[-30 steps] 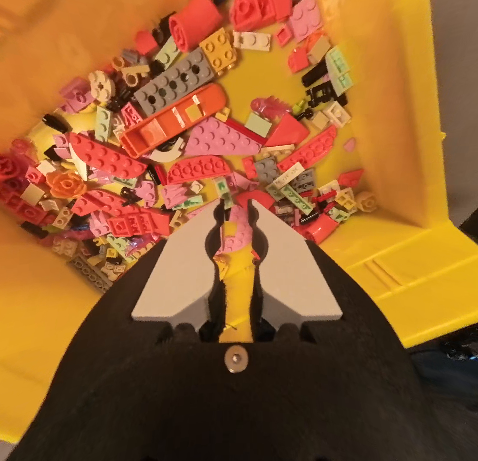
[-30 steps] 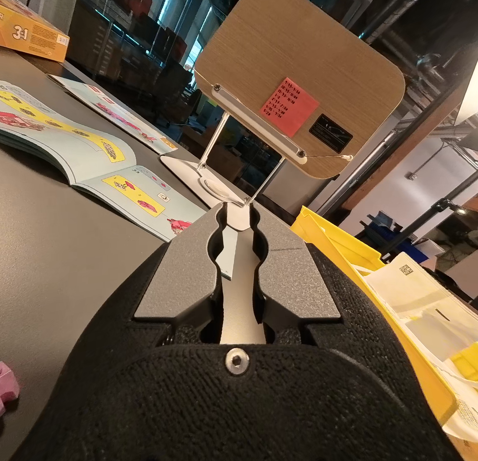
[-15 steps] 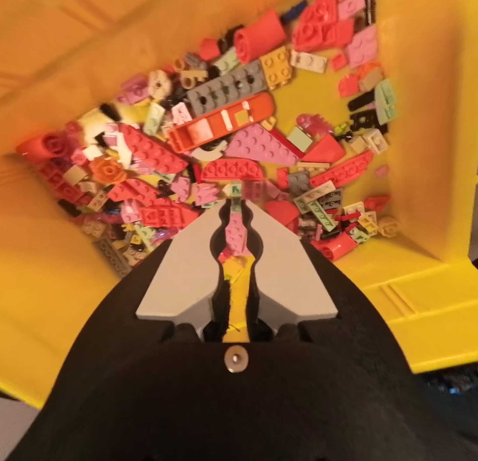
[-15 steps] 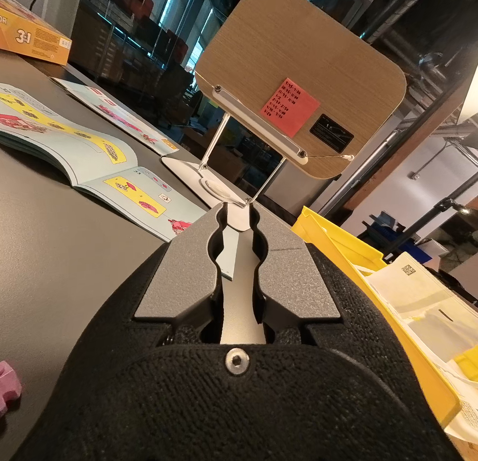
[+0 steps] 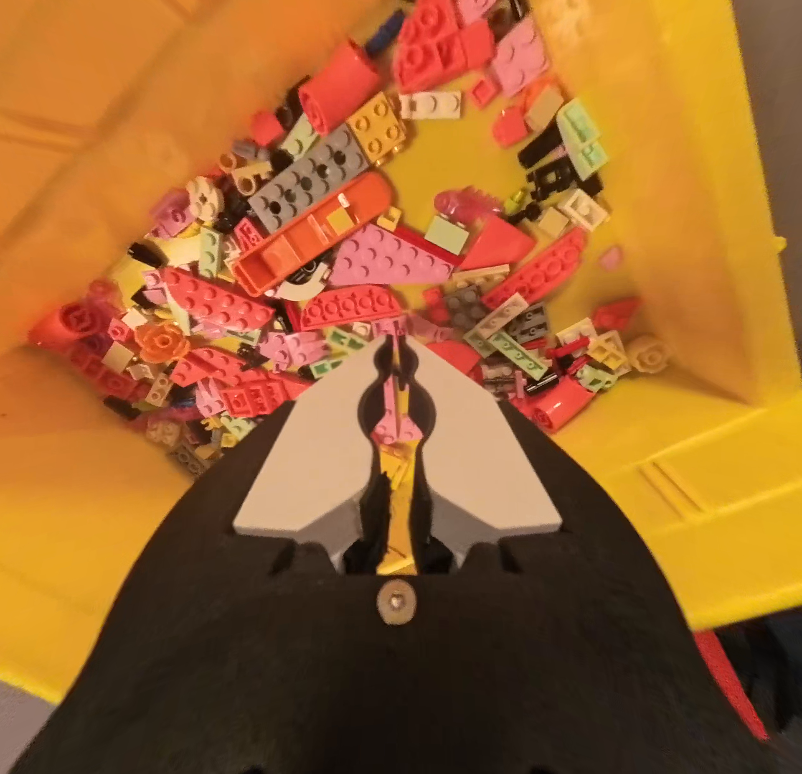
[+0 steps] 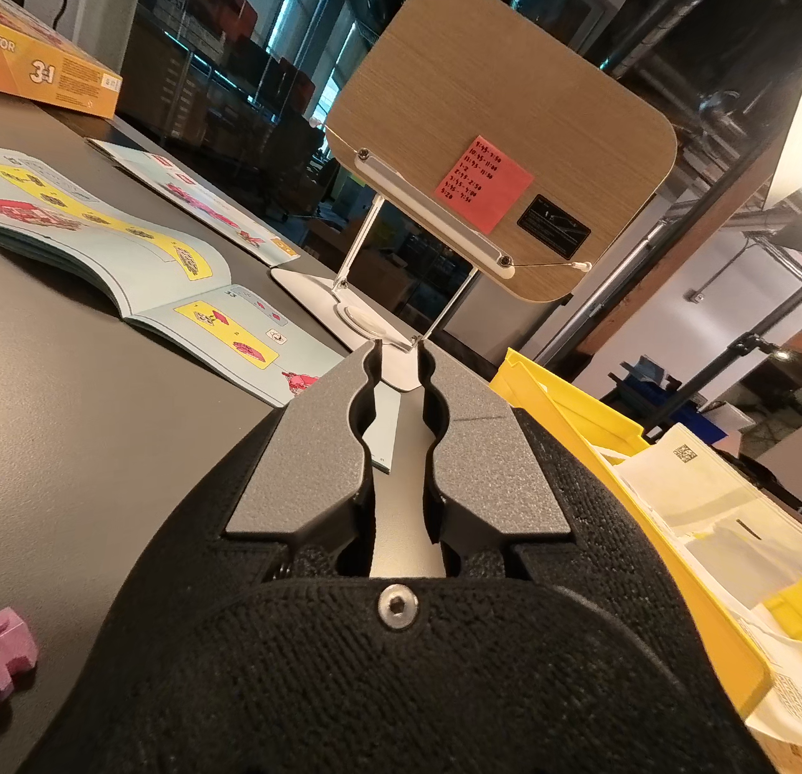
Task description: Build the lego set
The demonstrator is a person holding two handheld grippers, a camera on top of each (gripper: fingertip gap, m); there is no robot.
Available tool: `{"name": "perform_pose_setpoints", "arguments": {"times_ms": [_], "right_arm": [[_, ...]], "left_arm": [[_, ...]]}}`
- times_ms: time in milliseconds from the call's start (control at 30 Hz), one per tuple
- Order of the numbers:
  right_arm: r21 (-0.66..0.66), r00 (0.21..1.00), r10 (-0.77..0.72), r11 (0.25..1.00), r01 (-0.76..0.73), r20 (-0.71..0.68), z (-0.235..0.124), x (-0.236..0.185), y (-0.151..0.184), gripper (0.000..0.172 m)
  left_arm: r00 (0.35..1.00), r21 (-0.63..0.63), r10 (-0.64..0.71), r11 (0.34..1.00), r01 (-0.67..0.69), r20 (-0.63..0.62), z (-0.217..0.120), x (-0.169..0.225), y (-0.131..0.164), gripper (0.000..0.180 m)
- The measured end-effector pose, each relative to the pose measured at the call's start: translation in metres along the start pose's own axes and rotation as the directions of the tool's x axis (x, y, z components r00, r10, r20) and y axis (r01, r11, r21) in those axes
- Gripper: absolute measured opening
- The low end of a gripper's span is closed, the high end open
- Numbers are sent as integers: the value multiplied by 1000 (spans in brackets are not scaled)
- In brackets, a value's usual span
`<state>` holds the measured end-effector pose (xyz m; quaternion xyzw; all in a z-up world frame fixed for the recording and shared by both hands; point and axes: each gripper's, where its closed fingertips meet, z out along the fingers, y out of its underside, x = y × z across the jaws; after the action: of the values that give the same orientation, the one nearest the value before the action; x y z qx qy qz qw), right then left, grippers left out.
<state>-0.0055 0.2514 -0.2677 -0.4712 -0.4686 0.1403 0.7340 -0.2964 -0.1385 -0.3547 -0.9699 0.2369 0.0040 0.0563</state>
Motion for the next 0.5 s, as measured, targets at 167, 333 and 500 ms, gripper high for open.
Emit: {"name": "perform_pose_setpoints", "arguments": {"times_ms": [167, 333, 500], "right_arm": [[0, 1000, 3, 1000, -3, 2, 0, 0, 0, 14], [-1, 1000, 2, 1000, -2, 6, 0, -1, 0, 14], [-3, 1000, 1, 1000, -1, 9, 0, -1, 1, 14]], "left_arm": [[989, -36, -92, 995, 89, -118, 3, 9, 8, 3], [988, -21, -119, 993, 118, -93, 5, 2, 6, 17], [991, -20, -107, 994, 105, -79, 9, 0, 4, 17]]}}
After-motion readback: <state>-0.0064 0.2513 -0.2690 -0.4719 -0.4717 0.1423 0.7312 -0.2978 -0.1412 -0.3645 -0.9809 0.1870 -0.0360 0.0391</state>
